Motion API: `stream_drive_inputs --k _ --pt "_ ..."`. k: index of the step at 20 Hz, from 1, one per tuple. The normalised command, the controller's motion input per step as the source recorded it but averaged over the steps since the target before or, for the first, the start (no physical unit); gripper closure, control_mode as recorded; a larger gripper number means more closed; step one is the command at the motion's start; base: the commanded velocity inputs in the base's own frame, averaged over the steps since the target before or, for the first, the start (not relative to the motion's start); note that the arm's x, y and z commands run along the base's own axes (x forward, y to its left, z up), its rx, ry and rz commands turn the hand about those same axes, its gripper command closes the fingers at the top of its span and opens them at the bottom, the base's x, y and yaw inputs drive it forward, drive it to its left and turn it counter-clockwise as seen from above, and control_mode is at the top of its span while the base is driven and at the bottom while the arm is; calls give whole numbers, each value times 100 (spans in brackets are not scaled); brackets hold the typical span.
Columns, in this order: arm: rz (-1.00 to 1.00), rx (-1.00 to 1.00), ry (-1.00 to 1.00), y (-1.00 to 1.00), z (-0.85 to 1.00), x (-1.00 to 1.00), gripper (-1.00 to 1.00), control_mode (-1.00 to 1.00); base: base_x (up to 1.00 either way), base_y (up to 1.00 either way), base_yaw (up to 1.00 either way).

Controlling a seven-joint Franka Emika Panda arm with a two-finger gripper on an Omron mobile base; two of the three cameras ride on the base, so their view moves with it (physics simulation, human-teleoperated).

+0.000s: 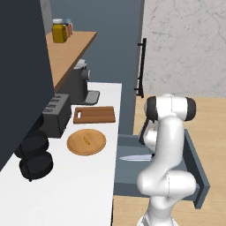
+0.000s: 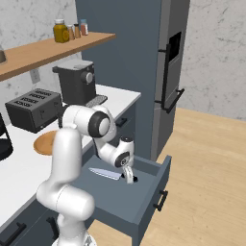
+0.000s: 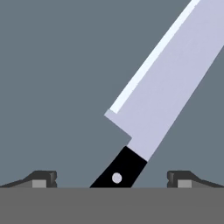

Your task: Pick up the knife from the drawer and place it on the cutting board. Then place the meat from the plate to the cutting board.

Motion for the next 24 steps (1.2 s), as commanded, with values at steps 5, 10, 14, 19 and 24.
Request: stream_drive_inputs --k 5,10,14,19,24 --pt "0 -1 6 0 -53 9 -100 -100 0 0 0" --pt "0 1 0 -2 -27 2 -100 -100 0 0 0" --pt "0 0 0 0 -21 -3 100 -100 0 0 0" --pt "-2 0 0 0 -7 -4 100 -100 0 0 0" --pt "-12 -1 0 -5 16 -10 100 -100 0 0 0"
